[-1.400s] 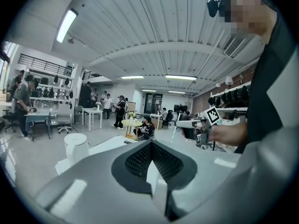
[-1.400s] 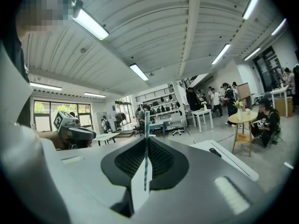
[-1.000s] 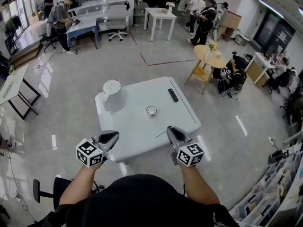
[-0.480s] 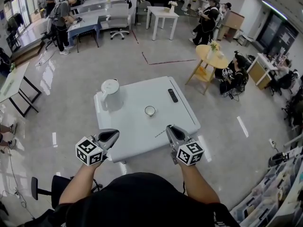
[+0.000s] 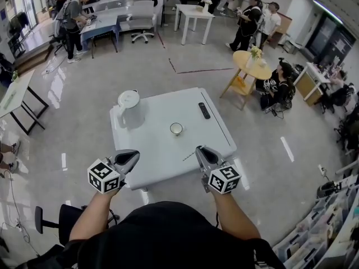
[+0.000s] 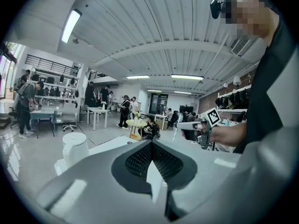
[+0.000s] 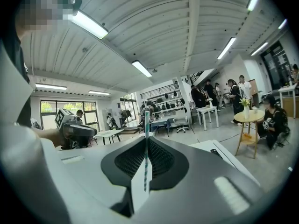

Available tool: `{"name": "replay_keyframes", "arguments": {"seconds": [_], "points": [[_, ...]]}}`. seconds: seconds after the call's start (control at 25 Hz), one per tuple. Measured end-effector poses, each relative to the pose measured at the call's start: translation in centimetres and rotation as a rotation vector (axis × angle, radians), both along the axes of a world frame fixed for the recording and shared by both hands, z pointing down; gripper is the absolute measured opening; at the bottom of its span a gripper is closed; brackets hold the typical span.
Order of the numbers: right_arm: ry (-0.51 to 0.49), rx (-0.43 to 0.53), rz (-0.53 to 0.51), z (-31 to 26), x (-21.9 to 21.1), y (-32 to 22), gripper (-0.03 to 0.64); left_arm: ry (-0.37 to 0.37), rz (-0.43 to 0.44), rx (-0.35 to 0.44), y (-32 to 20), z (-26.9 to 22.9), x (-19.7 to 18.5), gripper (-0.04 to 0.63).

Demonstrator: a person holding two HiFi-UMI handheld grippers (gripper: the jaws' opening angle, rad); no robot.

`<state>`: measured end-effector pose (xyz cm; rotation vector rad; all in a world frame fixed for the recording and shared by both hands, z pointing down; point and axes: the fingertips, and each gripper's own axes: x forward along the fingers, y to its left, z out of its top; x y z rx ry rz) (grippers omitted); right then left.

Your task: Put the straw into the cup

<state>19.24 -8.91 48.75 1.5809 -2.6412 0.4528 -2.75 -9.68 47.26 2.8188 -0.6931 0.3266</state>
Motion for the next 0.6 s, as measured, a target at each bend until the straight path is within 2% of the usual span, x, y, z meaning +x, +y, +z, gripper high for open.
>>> {"name": "replay_keyframes", "arguments": {"seconds": [0.6], "points": [[0.014,-0.007,0.011,0.12,0.93,0.73,0.044,0.021,-0.004,-0.012,0.80,0.30,0.07,0.001]]}}
